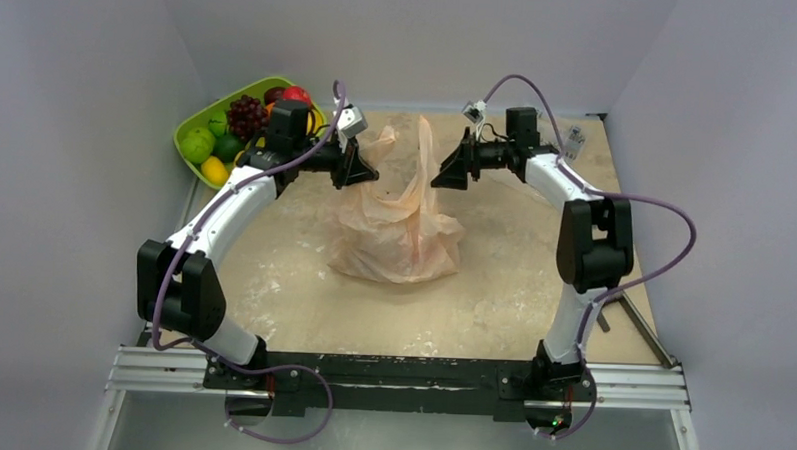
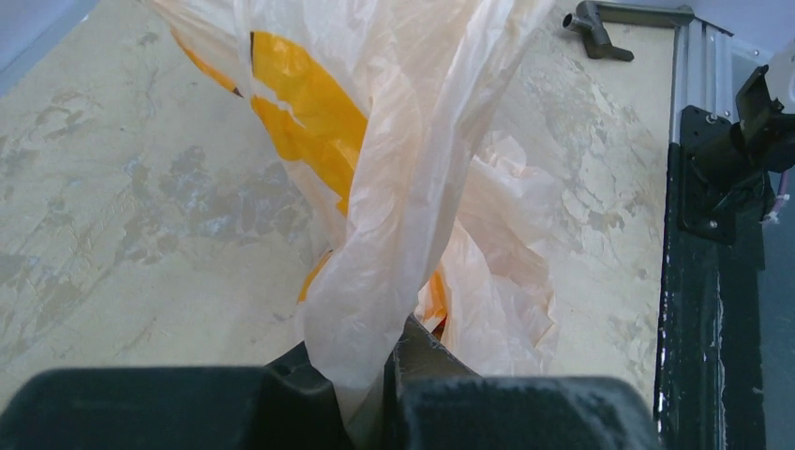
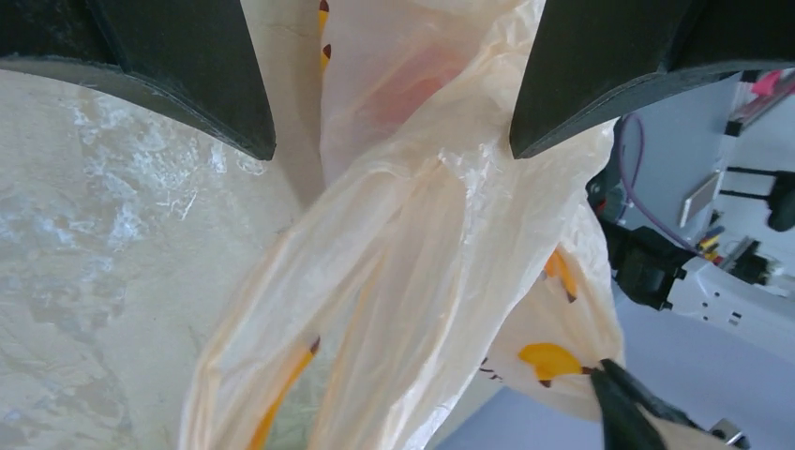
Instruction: Place the fake fruits into the plastic bag and tie a complex knot
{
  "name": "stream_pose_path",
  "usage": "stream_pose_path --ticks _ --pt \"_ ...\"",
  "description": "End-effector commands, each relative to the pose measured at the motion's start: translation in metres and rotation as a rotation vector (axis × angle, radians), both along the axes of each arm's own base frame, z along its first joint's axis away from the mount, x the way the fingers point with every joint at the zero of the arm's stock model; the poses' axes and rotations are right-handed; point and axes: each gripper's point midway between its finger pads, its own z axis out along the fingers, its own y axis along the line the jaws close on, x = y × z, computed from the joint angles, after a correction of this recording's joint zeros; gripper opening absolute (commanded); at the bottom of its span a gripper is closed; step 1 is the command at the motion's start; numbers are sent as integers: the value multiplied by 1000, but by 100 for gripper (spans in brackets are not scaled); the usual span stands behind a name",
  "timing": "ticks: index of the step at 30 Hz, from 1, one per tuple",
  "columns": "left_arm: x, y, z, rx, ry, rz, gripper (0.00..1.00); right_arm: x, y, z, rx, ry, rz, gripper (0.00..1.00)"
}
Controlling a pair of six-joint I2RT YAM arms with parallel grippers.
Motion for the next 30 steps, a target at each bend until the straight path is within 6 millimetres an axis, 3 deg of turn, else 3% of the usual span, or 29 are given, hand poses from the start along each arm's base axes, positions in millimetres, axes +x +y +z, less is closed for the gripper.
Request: stream_pose_path --ticks 1,5,9,10,11,14,17,18,20,24,30 --pt "-11 -1 11 -3 -100 -84 4 -9 18 22 60 29 134 99" --pt "-8 -2 13 -4 -111 -80 4 -21 30 37 107 24 211 99" --pt "-7 -2 13 -4 -119 -79 4 -32 44 29 111 43 250 99" --pt "-7 -2 13 -7 -120 -81 4 -33 47 25 112 51 256 95" --pt "-8 -3 14 -11 -120 -88 4 -34 49 22 115 52 266 88" --pt "-17 -6 21 -29 -130 -137 4 -34 54 18 112 49 263 50" --pt "-44 -8 19 9 -139 -254 5 -34 54 28 122 52 237 9" --pt "-51 -9 20 31 -163 -295 5 -34 54 33 125 23 225 0" --pt "-63 -12 16 60 -169 -356 5 -35 55 41 129 -15 199 0" --pt "-67 -21 13 104 -145 -408 4 -43 56 53 111 -100 167 0" --pt "-55 -37 0 158 -85 -422 3 -69 65 56 75 -204 258 2"
